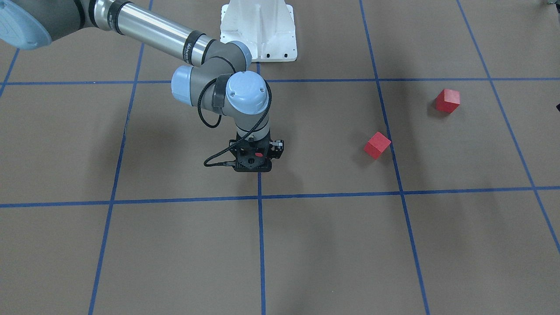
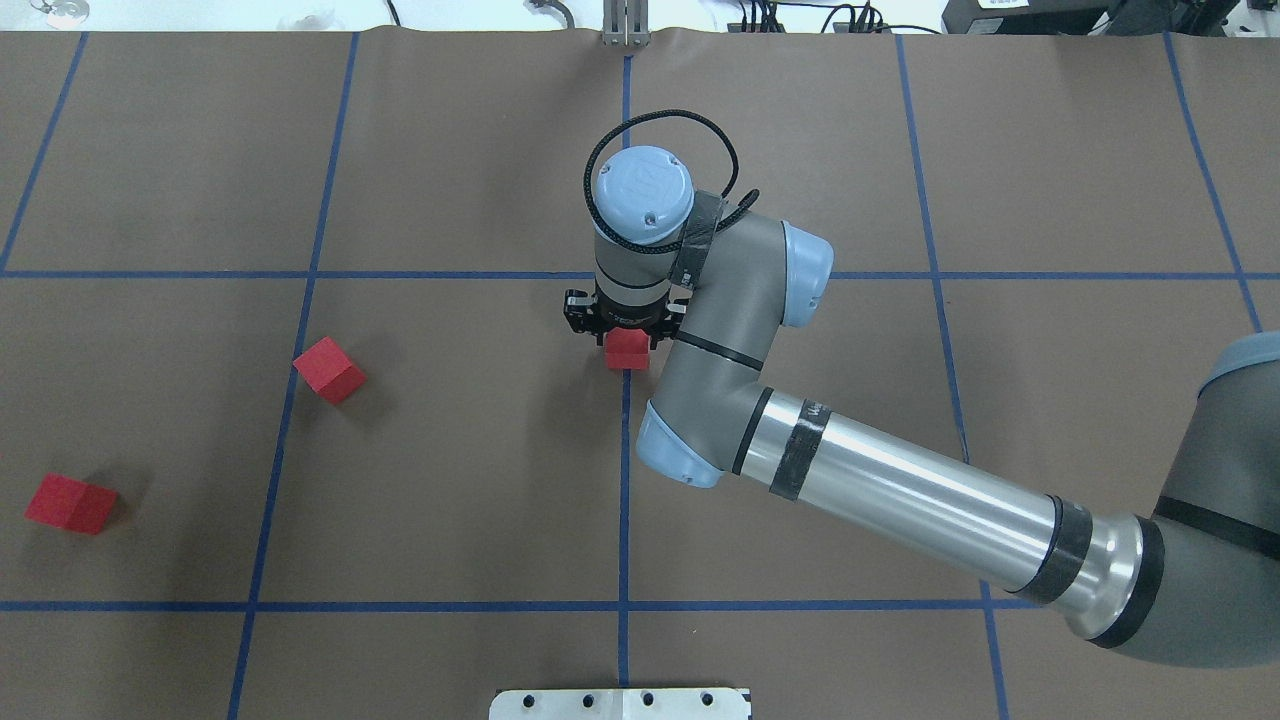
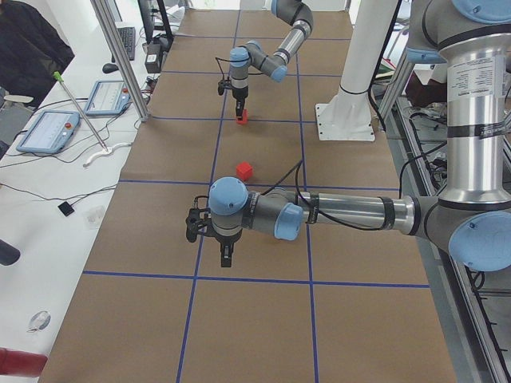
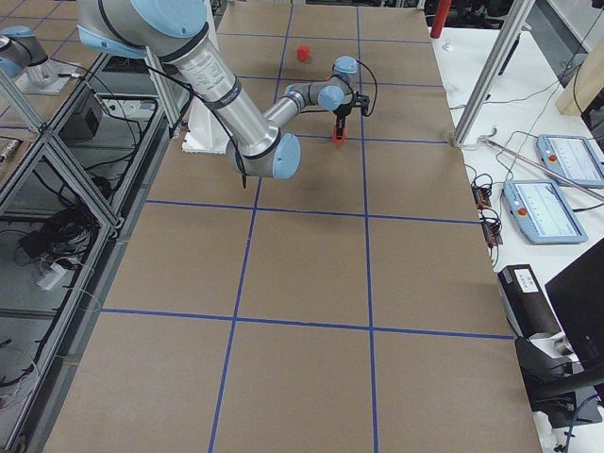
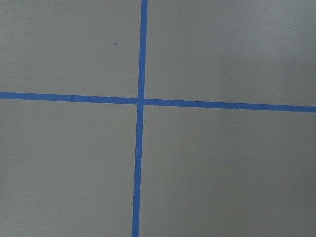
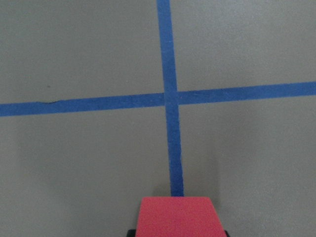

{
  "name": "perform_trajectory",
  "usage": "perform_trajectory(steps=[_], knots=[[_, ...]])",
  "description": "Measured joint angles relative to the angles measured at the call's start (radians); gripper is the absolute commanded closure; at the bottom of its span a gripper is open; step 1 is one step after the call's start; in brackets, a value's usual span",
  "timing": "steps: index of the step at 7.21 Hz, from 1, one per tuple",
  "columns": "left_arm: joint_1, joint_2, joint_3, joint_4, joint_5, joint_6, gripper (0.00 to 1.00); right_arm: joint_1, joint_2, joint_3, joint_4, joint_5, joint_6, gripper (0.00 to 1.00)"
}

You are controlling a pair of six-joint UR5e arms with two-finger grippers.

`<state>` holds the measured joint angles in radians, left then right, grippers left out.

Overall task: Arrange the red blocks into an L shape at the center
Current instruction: 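Open the right gripper and lift it away from the placed cube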

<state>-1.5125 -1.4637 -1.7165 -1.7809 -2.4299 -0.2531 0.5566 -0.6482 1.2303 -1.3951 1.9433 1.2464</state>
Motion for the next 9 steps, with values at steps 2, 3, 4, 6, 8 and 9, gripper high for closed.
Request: perform_trajectory(steps=[2,3,4,6,8,9], knots=[[0.001,-0.003,-0.003,-0.009,-0.001,-0.001,0.0,0.008,0.0,0.021,-0.001,0.002,-0.001,0.0],[0.004,-0.006,-0.006,-0.017,-0.002,-0.002,0.0,0.02,-0.008,0.057,-0.018,0.007,-0.001,0.0],[0.015,-0.01,-0.013,-0.024,-0.002,-0.003,0.0,0.037,-0.034,0.121,-0.053,0.013,-0.002,0.0],[0.059,-0.018,-0.059,-0.041,-0.002,-0.064,0.0,0.108,-0.166,0.301,-0.094,0.06,-0.027,0.0],[0.142,-0.032,-0.086,-0.154,-0.001,-0.408,0.0,0.212,-0.326,0.428,-0.101,0.131,-0.135,0.0],[0.208,-0.047,-0.088,-0.227,0.003,-0.581,0.0,0.27,-0.385,0.449,-0.1,0.166,-0.209,0.0]])
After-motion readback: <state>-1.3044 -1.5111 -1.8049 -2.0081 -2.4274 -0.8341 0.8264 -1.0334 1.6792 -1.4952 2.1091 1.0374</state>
